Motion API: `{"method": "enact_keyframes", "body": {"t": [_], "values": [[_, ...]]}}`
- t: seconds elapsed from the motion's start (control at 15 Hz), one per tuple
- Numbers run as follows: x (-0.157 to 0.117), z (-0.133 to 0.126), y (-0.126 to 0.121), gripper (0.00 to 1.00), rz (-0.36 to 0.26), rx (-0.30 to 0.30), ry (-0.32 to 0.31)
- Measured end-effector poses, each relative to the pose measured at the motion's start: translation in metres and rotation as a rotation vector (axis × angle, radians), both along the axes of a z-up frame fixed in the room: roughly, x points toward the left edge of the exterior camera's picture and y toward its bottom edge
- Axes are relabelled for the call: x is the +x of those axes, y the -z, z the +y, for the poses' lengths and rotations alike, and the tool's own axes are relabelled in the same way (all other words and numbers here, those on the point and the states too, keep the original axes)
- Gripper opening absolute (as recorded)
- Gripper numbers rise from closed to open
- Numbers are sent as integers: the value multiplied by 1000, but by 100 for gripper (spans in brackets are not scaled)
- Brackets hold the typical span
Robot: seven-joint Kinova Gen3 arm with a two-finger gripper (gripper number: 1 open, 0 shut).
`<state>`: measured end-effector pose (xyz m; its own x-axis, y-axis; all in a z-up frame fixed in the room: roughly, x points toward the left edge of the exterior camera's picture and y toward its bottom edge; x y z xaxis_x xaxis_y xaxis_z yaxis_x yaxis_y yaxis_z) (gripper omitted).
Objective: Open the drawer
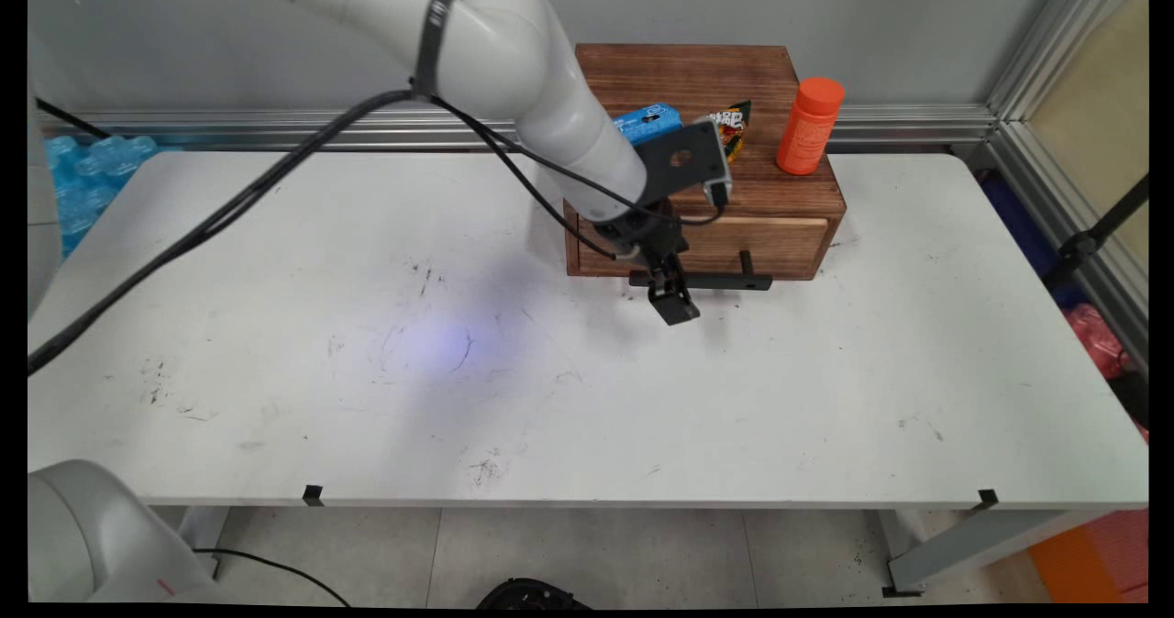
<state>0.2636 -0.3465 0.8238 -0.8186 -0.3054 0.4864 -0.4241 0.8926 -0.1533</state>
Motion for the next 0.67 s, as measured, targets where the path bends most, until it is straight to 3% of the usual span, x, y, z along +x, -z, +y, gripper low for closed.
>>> {"method": "enact_keyframes", "body": {"t": [0.67], "values": [[-33, -2, 32, 100, -70, -8, -39]]}}
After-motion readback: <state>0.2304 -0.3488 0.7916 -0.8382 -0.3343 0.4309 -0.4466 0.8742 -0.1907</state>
